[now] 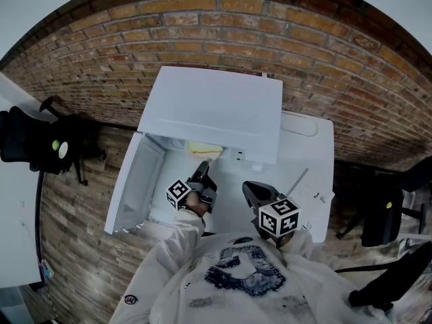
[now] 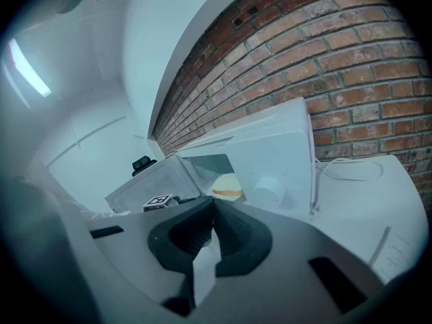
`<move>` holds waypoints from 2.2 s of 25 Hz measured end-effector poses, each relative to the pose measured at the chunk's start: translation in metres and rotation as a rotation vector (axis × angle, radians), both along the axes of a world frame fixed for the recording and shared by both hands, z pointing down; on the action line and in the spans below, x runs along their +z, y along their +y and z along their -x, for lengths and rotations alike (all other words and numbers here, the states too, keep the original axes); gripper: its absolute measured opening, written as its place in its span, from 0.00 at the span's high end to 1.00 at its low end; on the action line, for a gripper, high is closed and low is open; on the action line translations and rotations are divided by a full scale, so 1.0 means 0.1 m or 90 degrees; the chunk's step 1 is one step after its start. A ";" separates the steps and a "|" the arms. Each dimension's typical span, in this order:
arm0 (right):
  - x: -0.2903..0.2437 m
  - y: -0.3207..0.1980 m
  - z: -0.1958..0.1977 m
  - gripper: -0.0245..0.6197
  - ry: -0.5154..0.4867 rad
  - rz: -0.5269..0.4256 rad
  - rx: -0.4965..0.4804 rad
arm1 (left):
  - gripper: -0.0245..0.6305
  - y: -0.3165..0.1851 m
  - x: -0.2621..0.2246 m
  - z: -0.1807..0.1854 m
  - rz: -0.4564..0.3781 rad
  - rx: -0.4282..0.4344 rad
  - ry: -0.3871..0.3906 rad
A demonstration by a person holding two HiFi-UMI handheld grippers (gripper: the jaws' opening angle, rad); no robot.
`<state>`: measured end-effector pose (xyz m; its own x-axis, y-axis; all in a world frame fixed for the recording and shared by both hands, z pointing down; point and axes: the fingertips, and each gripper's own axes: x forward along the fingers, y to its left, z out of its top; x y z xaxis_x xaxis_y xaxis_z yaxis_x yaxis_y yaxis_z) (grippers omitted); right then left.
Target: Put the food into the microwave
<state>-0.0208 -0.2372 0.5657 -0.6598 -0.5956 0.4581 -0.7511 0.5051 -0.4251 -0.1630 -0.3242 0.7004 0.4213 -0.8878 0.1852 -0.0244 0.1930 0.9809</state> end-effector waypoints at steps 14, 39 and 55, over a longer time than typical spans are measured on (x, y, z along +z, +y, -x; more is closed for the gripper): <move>0.02 0.00 -0.04 0.94 -0.004 0.004 0.006 | 0.95 0.01 0.05 -0.02 0.014 0.010 -0.017; 0.12 -0.11 -0.13 0.94 -0.004 0.026 0.047 | 0.95 -0.33 0.08 0.03 0.017 0.022 -0.016; 0.12 -0.15 -0.19 0.94 0.000 0.029 0.071 | 0.95 -0.51 0.07 0.04 0.018 0.031 -0.015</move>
